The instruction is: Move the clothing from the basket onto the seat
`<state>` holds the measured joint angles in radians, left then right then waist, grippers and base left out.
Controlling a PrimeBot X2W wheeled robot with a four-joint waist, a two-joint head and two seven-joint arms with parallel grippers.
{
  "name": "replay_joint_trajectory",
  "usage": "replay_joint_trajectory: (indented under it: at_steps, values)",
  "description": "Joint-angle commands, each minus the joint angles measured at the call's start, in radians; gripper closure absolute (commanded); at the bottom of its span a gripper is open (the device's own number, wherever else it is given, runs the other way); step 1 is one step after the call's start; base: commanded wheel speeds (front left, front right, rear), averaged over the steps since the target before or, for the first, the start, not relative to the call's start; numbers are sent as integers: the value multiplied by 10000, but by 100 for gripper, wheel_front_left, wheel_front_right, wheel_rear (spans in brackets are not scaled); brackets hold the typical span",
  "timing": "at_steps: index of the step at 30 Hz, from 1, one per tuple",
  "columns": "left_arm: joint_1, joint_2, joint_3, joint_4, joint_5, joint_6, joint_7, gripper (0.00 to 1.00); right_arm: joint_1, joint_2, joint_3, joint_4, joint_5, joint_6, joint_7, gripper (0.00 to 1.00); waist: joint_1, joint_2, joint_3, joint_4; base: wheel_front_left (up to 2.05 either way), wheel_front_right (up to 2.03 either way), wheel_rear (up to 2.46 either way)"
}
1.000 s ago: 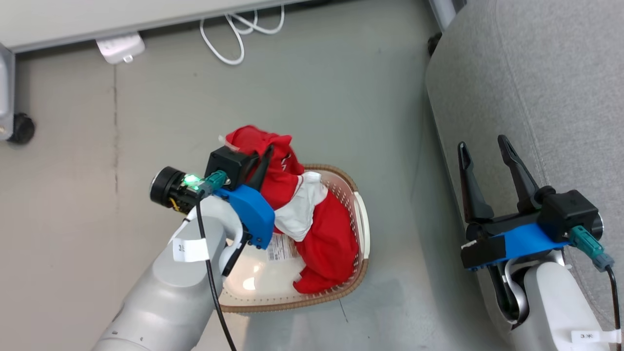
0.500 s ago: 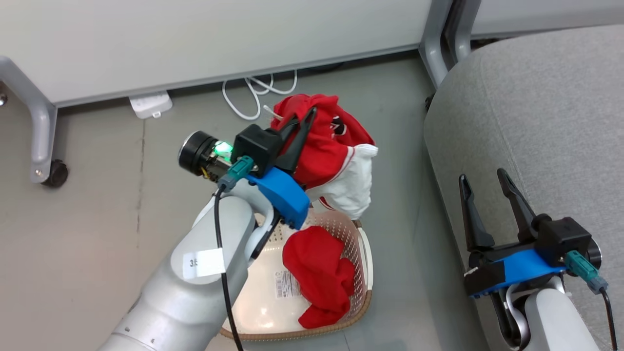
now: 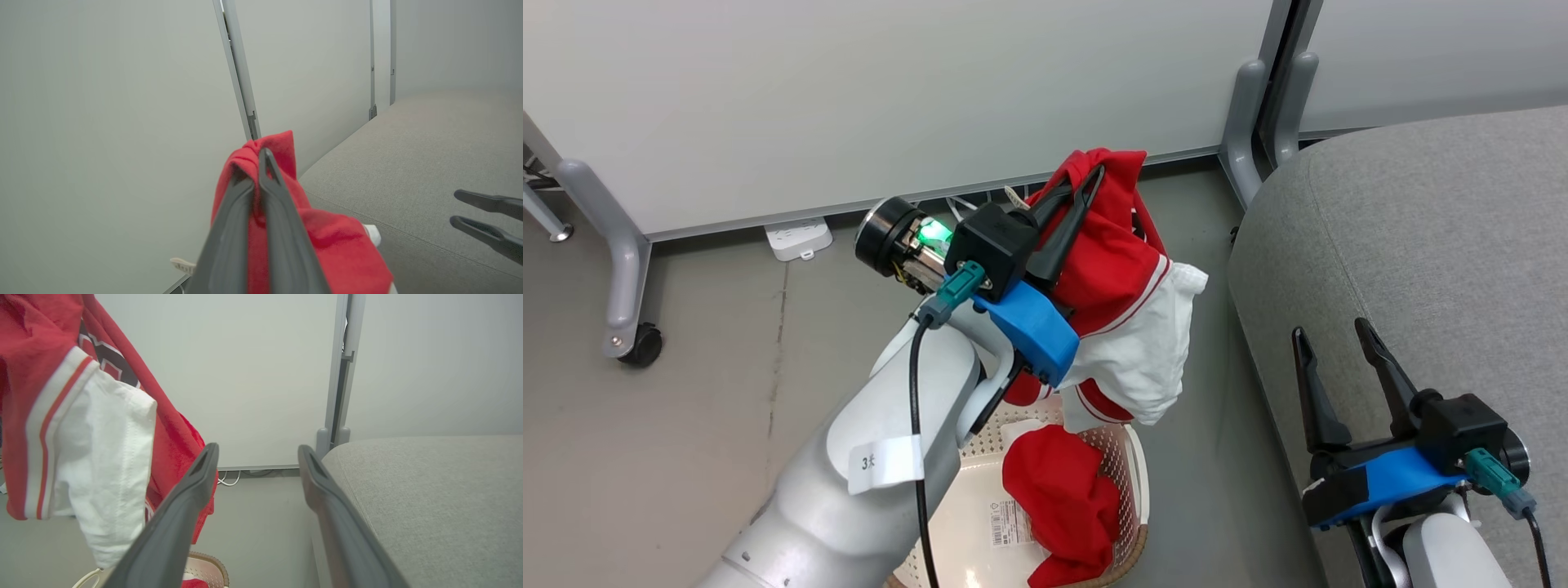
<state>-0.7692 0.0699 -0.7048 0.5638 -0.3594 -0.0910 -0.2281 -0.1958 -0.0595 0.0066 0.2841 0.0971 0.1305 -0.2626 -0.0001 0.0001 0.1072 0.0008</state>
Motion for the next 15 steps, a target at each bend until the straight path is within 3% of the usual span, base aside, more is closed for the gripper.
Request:
replay_joint_trajectory:
  at_steps: [1, 7, 15]
  values:
    - [142, 70, -53, -129, -26, 48, 53, 100, 129, -98, 52, -62, -91, 5, -35, 0, 1, -1, -65, -11, 0, 0, 0]
    - [415, 251, -114, -501, -97, 122, 254, 100, -195, -473, 676, -247, -170, 5, -35, 0, 1, -1, -161, -10, 0, 0, 0]
    - [558, 373, -166, -722, -176, 211, 386, 100, -841, -1468, 2375, -637, -81, 5, -35, 0, 1, -1, -138, 6, 0, 0, 0]
